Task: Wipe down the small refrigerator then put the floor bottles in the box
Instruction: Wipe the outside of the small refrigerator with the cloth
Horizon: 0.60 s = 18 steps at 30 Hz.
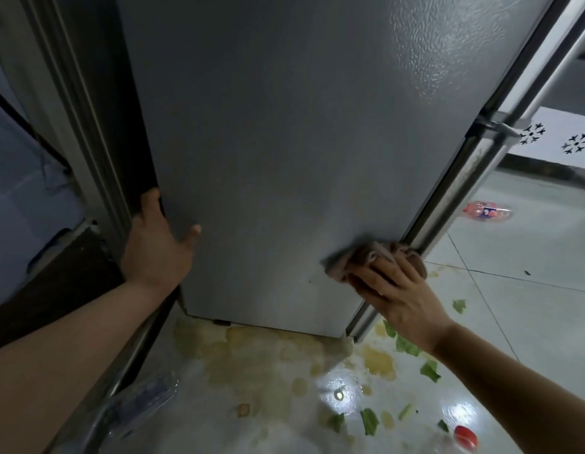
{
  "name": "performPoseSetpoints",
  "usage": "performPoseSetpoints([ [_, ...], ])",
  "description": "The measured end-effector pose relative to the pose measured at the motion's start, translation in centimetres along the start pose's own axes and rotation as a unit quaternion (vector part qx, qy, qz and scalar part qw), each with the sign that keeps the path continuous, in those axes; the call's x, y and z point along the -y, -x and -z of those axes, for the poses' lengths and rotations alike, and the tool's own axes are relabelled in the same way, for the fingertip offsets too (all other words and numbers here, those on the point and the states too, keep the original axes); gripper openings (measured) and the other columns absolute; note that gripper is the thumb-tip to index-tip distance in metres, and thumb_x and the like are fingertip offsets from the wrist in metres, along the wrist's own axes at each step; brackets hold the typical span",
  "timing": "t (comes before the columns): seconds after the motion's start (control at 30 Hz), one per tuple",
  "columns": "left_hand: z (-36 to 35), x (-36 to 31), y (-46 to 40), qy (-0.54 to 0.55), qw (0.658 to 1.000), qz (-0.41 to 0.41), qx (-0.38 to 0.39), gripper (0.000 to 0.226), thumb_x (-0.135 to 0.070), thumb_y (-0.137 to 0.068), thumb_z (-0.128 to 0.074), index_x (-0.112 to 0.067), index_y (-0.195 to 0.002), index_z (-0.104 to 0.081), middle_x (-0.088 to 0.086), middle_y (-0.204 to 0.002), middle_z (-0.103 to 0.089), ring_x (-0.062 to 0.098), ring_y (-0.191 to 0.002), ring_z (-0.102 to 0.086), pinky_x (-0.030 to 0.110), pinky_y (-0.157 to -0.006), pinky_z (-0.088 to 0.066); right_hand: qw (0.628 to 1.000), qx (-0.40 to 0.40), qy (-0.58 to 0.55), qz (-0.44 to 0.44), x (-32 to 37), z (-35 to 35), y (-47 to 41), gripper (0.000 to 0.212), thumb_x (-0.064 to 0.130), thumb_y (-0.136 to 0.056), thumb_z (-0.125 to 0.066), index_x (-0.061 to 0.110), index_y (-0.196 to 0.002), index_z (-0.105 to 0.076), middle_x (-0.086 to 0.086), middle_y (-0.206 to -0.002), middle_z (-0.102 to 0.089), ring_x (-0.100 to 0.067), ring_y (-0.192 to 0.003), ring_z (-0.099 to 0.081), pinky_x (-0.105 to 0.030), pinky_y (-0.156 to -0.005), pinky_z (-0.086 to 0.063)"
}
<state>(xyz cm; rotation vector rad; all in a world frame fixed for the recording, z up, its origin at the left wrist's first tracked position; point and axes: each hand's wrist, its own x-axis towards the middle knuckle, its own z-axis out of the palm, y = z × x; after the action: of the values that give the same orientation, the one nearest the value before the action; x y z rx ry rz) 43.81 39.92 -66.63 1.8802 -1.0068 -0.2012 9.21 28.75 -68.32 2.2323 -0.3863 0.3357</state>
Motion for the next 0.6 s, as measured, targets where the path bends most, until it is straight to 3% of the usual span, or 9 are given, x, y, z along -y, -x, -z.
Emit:
performPoseSetpoints([
  [0.1, 0.1, 0.3, -0.1, -0.003, 1.000, 0.000, 0.006, 0.065, -0.033, -0.085, -0.063, -0.032, -0.137, -0.023, 0.016, -0.126, -0.053, 0.035, -0.106, -0.057, 0.054, -0.087, -0.050, 0.996, 0.060, 0.020, 0.055, -0.5, 0.6, 1.1, 0.056, 0.009, -0.062, -0.081, 0.024, -0.115, -0.070, -0.004, -0.131, -0.059, -0.032, -0.121, -0.053, -0.053, -0.105, -0.034],
  [0.23, 0.0, 0.6, 0.1, 0.003, 1.000, -0.003, 0.015, 0.067, -0.032, -0.086, -0.063, -0.033, -0.138, -0.021, 0.016, -0.126, -0.052, 0.035, -0.107, -0.056, 0.055, -0.087, -0.050, 0.997, -0.071, -0.003, -0.034, -5.2, 2.2, -0.8, 0.053, 0.002, -0.086, -0.055, 0.024, -0.134, -0.048, -0.009, -0.143, -0.038, -0.033, -0.132, -0.036, -0.054, -0.112, -0.025],
  [0.33, -0.5, 1.1, 0.2, -0.005, 1.000, -0.006, 0.009, 0.069, -0.031, -0.085, -0.063, -0.026, -0.141, -0.022, 0.018, -0.130, -0.049, 0.036, -0.111, -0.054, 0.056, -0.089, -0.048, 0.983, -0.161, 0.002, -0.087, -7.2, 2.4, -1.8, 0.050, 0.002, -0.092, -0.053, 0.024, -0.136, -0.046, -0.008, -0.144, -0.036, -0.031, -0.133, -0.034, -0.053, -0.113, -0.025],
  [0.43, -1.2, 1.7, 0.5, -0.002, 1.000, 0.002, -0.002, 0.071, -0.030, -0.085, -0.063, -0.025, -0.142, -0.022, 0.018, -0.133, -0.046, 0.037, -0.114, -0.053, 0.056, -0.091, -0.047, 0.970, -0.195, -0.026, -0.143, -4.8, 0.9, -2.1, 0.046, 0.003, -0.090, -0.054, 0.020, -0.133, -0.047, -0.010, -0.139, -0.038, -0.034, -0.128, -0.035, -0.052, -0.109, -0.030],
  [0.5, -1.6, 1.9, 0.7, -0.002, 1.000, 0.006, -0.008, 0.070, -0.030, -0.085, -0.063, -0.025, -0.142, -0.023, 0.018, -0.132, -0.045, 0.037, -0.114, -0.052, 0.056, -0.093, -0.046, 0.969, -0.188, -0.033, -0.157, -2.8, -0.5, -1.4, 0.042, 0.004, -0.089, -0.055, 0.020, -0.128, -0.050, -0.009, -0.135, -0.040, -0.033, -0.123, -0.037, -0.050, -0.108, -0.029],
  [0.6, -1.8, 2.4, 0.9, -0.014, 1.000, 0.001, -0.014, 0.068, -0.031, -0.085, -0.063, -0.026, -0.141, -0.024, 0.018, -0.131, -0.045, 0.036, -0.113, -0.053, 0.055, -0.093, -0.046, 0.989, -0.111, -0.028, -0.094, -0.2, -2.5, 1.1, 0.039, 0.007, -0.086, -0.053, 0.020, -0.123, -0.055, -0.007, -0.134, -0.041, -0.031, -0.122, -0.038, -0.046, -0.114, -0.018],
])
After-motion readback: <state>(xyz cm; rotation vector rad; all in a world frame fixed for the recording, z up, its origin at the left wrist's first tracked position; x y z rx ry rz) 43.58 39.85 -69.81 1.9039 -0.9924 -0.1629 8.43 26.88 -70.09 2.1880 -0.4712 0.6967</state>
